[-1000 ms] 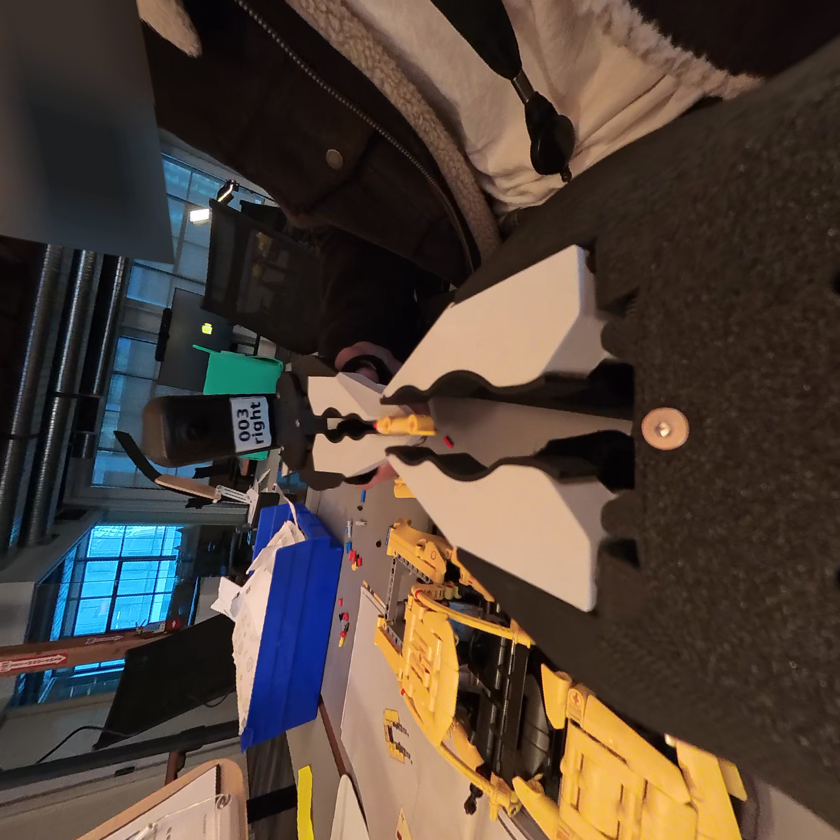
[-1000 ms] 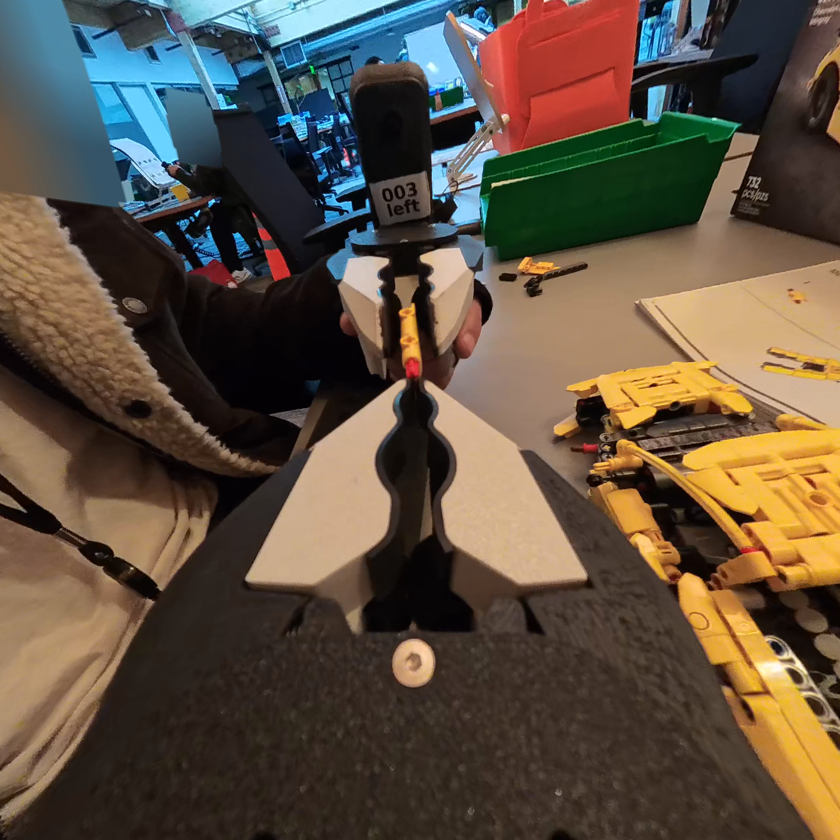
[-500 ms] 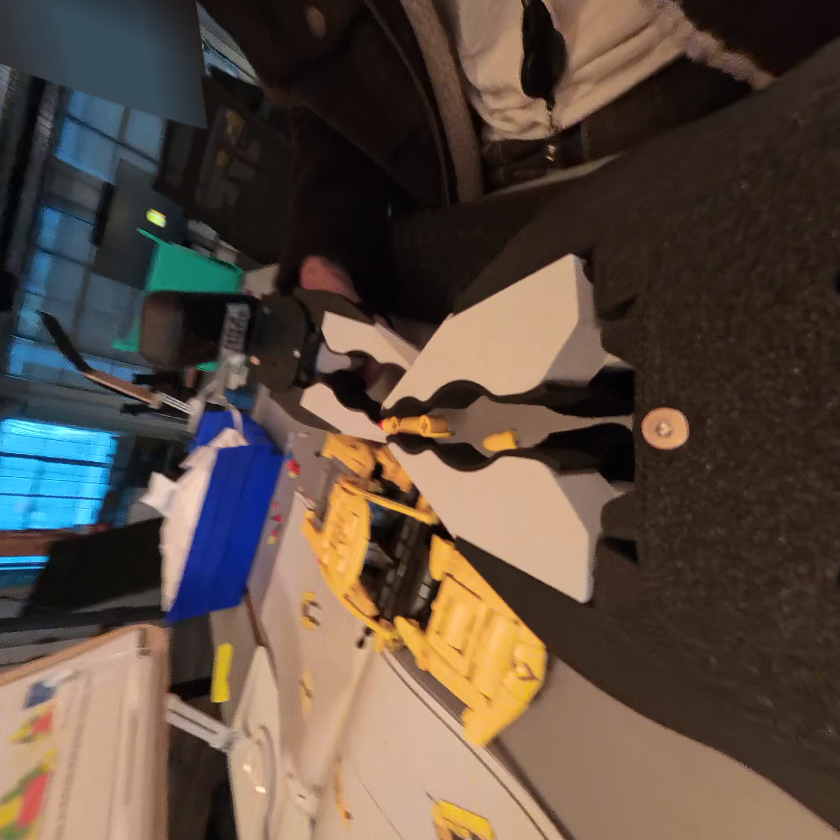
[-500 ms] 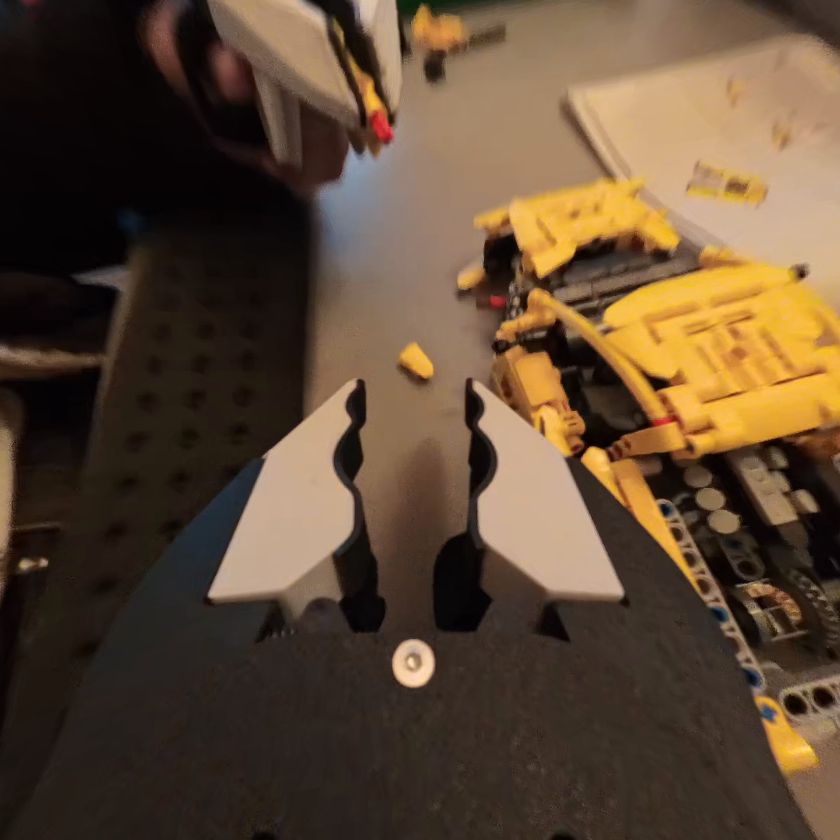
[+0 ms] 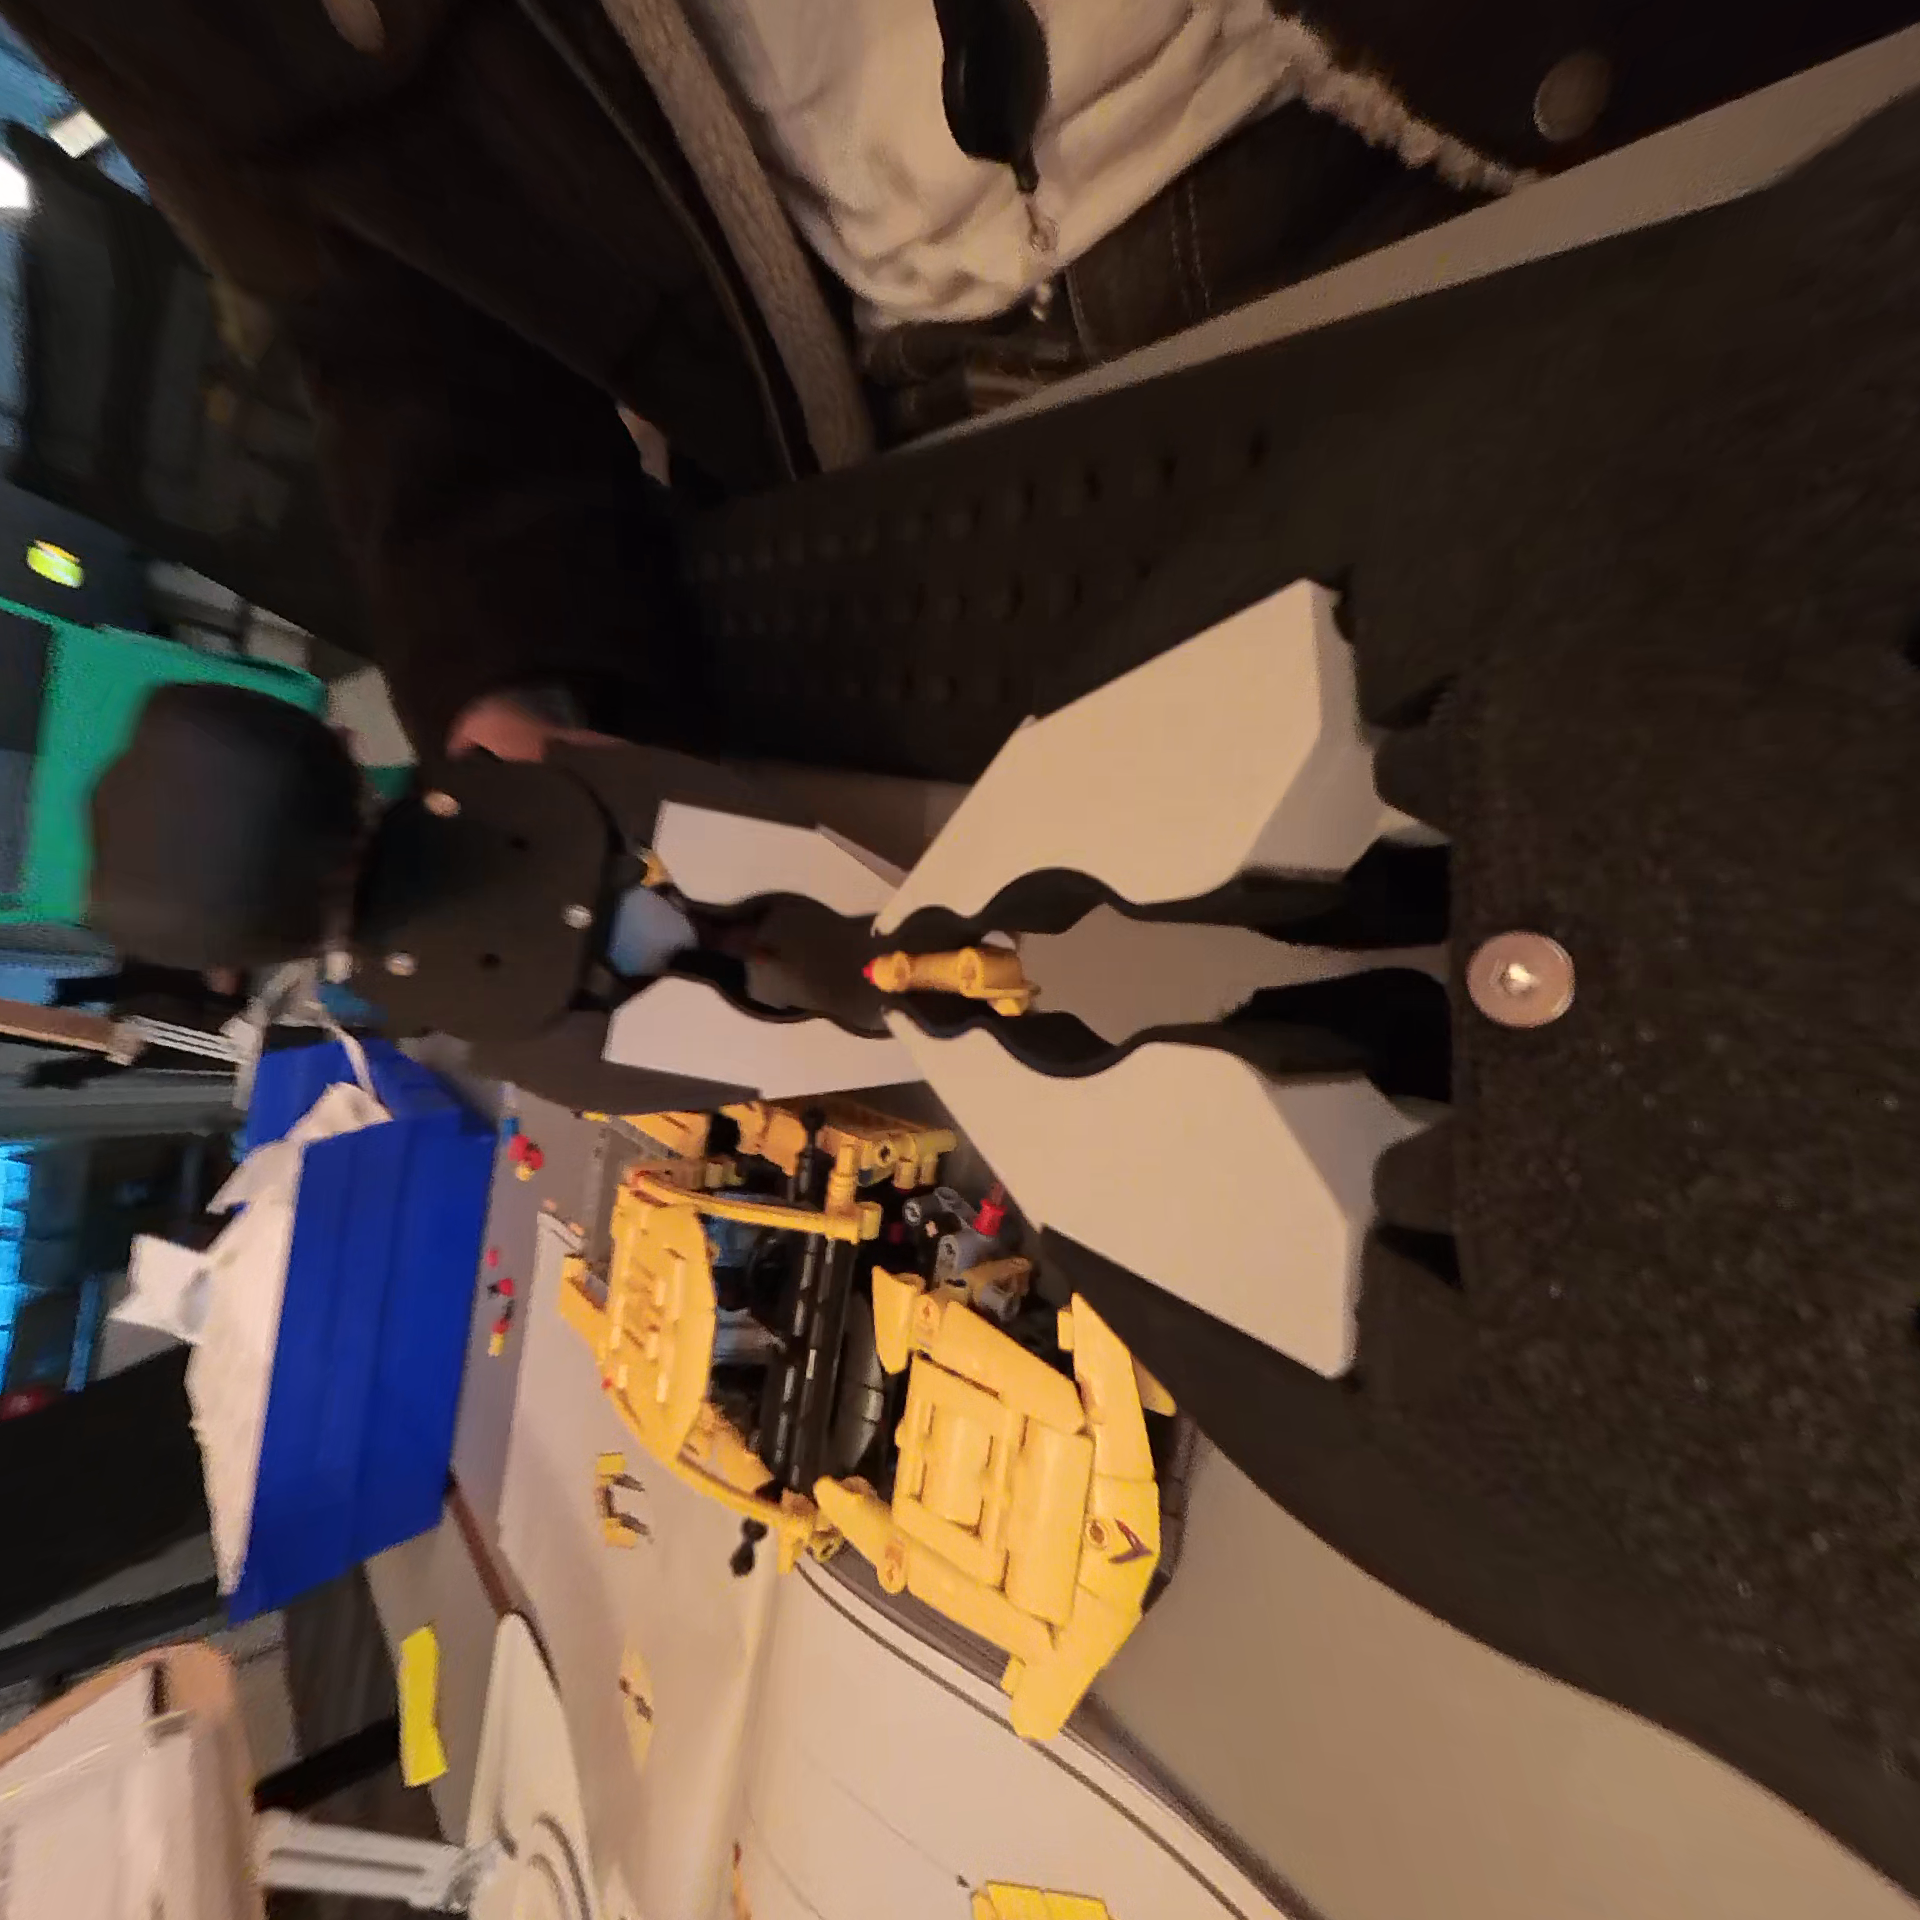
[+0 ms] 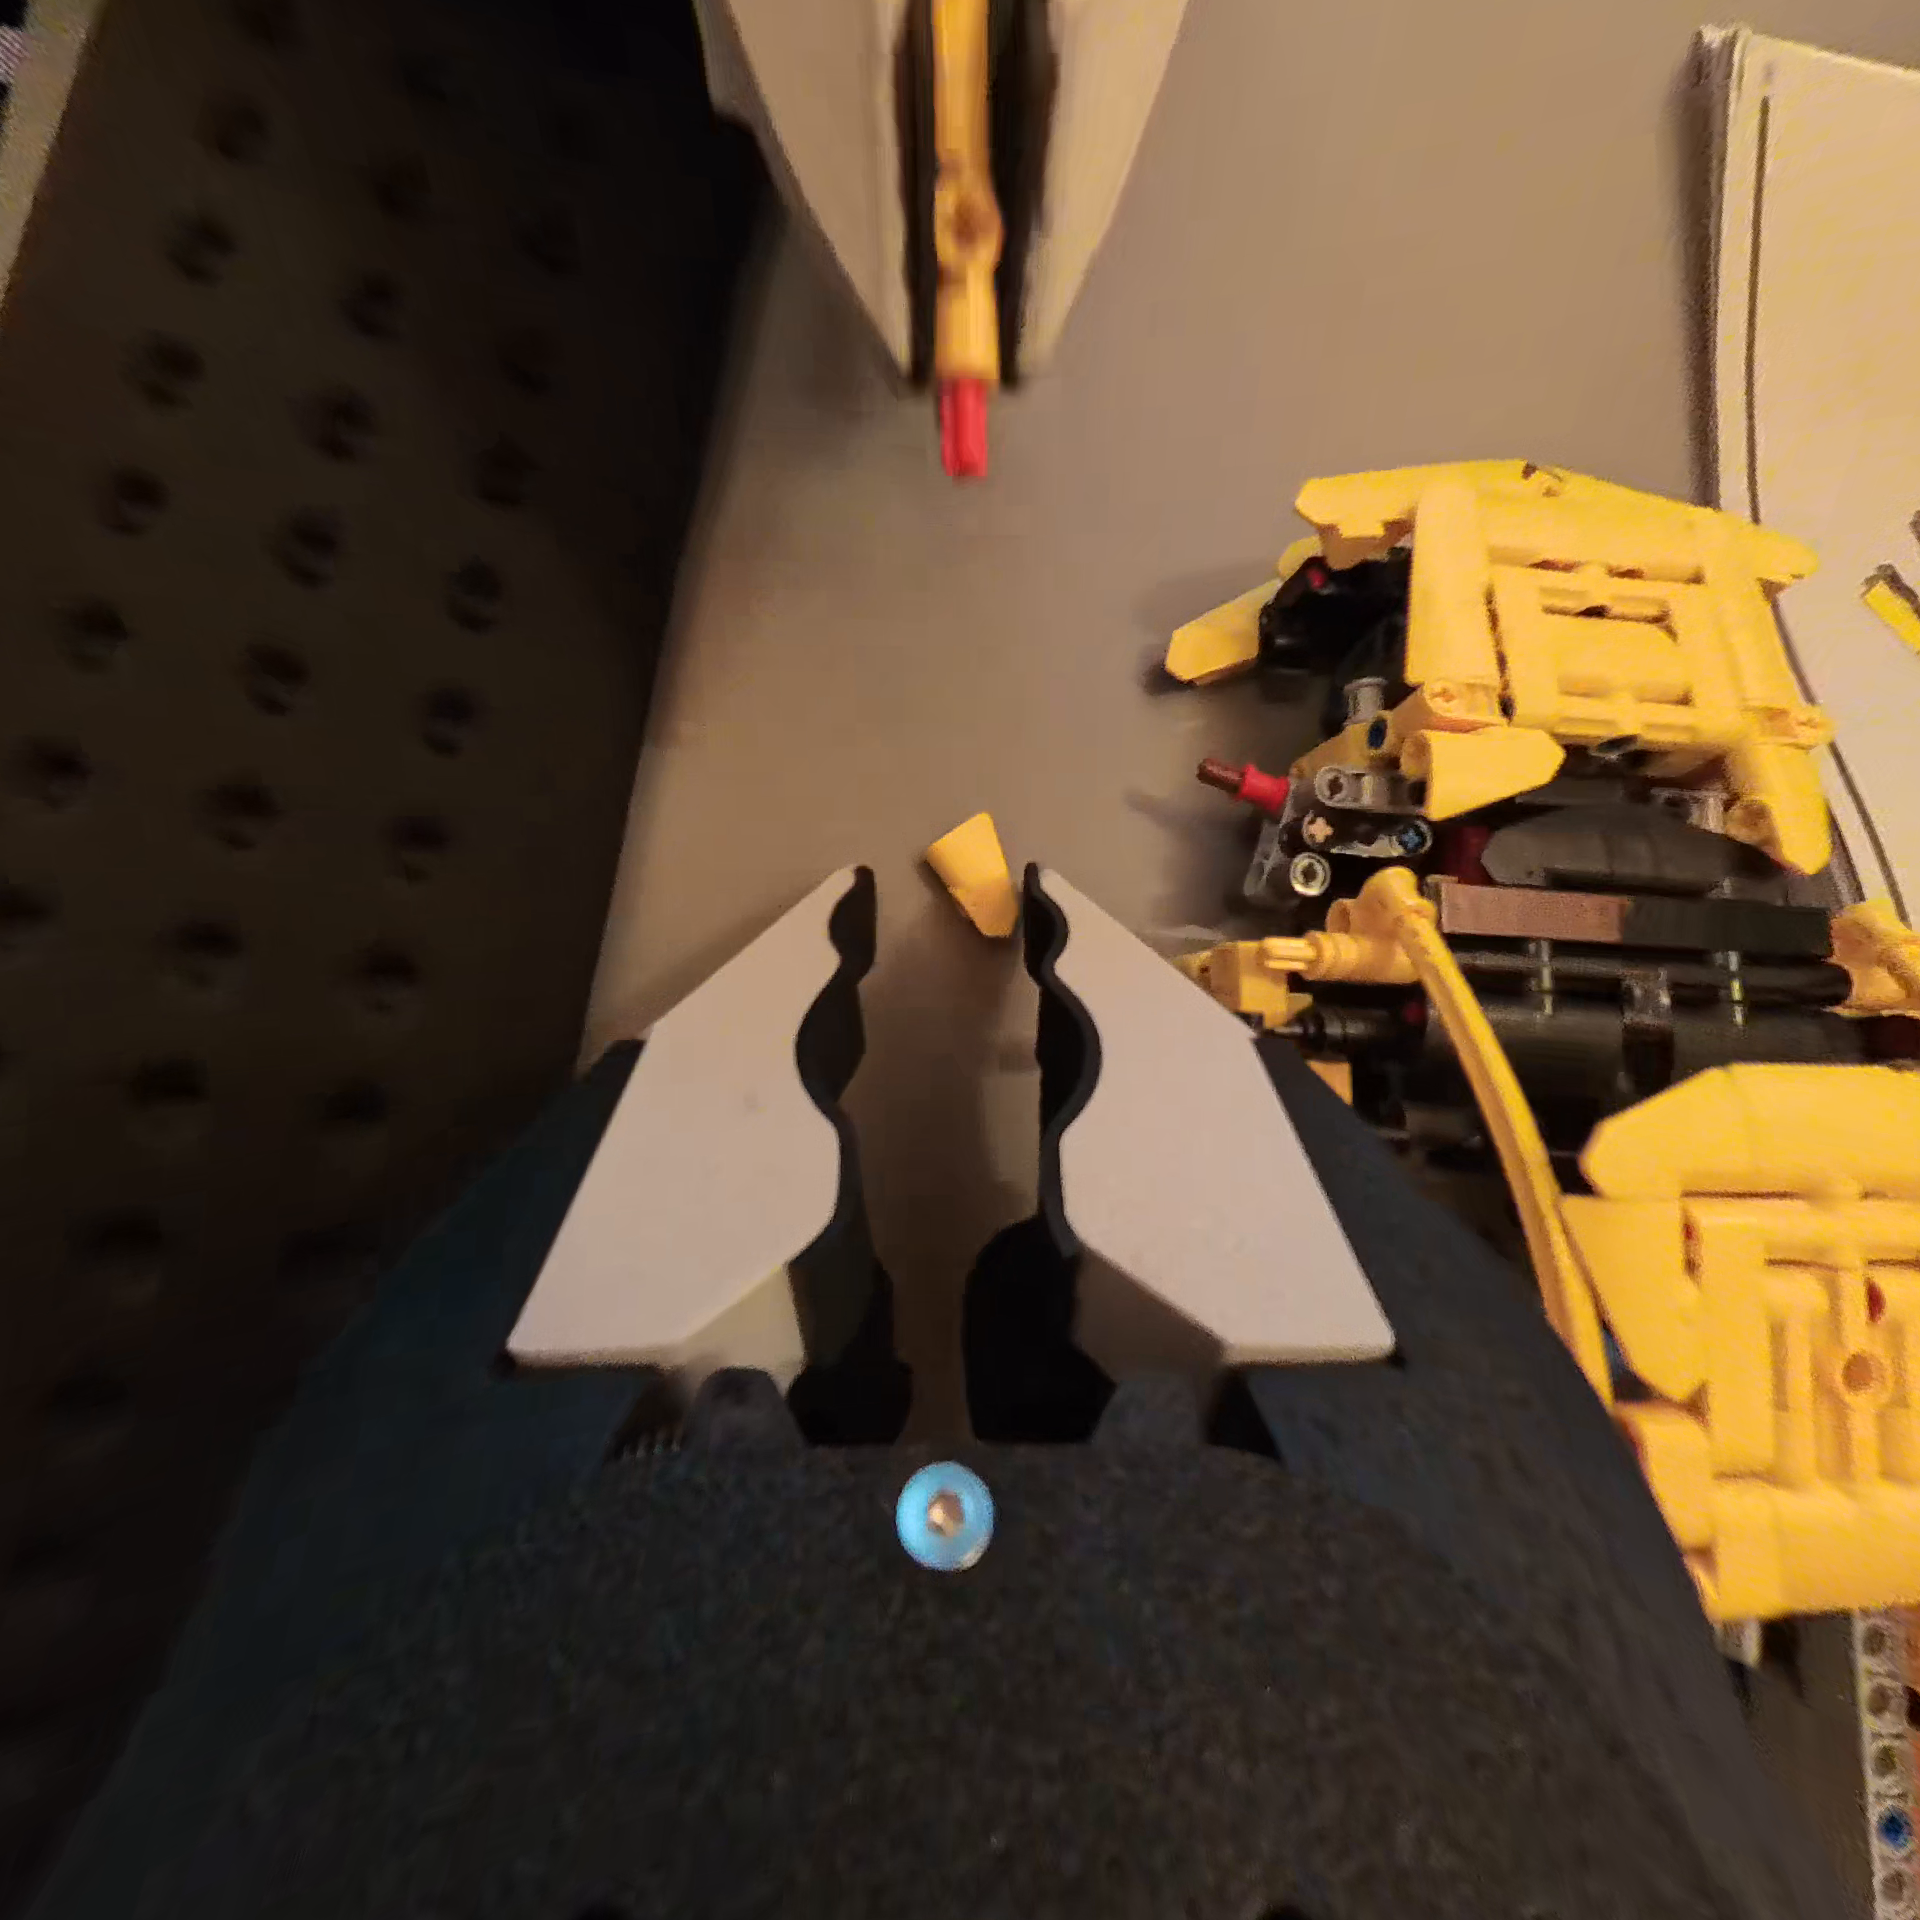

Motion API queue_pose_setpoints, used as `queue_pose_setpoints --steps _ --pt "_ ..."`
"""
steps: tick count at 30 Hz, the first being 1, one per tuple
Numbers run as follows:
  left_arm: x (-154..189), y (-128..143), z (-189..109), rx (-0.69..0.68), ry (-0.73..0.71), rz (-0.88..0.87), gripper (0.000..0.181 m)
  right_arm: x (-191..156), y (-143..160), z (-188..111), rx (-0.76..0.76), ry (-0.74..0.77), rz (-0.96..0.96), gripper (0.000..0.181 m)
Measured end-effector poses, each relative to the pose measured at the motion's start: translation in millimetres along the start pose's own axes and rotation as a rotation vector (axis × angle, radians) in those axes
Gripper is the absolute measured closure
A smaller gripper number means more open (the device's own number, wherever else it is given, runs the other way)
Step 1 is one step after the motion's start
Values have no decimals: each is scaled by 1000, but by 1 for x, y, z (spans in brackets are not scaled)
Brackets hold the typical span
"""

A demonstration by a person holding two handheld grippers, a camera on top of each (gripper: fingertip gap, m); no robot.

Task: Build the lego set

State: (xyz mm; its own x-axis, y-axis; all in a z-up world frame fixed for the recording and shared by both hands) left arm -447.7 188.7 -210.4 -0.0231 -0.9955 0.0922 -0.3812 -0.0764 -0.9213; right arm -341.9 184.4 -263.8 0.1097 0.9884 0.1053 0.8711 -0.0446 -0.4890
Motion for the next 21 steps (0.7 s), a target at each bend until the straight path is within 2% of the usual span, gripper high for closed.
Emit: queue_pose_setpoints --steps 3,5,8,11,15,18,21 --pt "-1 -5 -13 113 50 -27 174 -2 -2 5 48 4 -3 168" --pt "2 -8 -15 149 60 -1 174 -4 -2 5 61 -26 53 169" --pt "9 -2 -5 96 31 103 175 -10 -1 -3 43 -212 170 170" --pt "18 -2 2 84 16 223 174 -18 -11 -25 199 -471 295 170" --pt "34 -3 8 89 52 317 174 -24 -13 -46 272 -736 375 170" --pt "44 -3 15 58 61 375 174 -27 -12 -50 274 -820 419 170" --pt "51 0 20 22 68 415 174 -30 -10 -48 251 -807 419 170"
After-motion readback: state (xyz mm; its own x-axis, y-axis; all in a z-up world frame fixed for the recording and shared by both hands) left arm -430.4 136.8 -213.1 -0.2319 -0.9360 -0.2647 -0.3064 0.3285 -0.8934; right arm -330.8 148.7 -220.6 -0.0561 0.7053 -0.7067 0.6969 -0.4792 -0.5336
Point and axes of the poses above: each gripper's, where its closed fingertips meet, z out along the fingers, y out of its underside, x = y × z across the jaws, the point moved 5 cm from there along -z, back along the fingers, and after that the axes turned 9 degrees about -x, right-handed, at the moved point
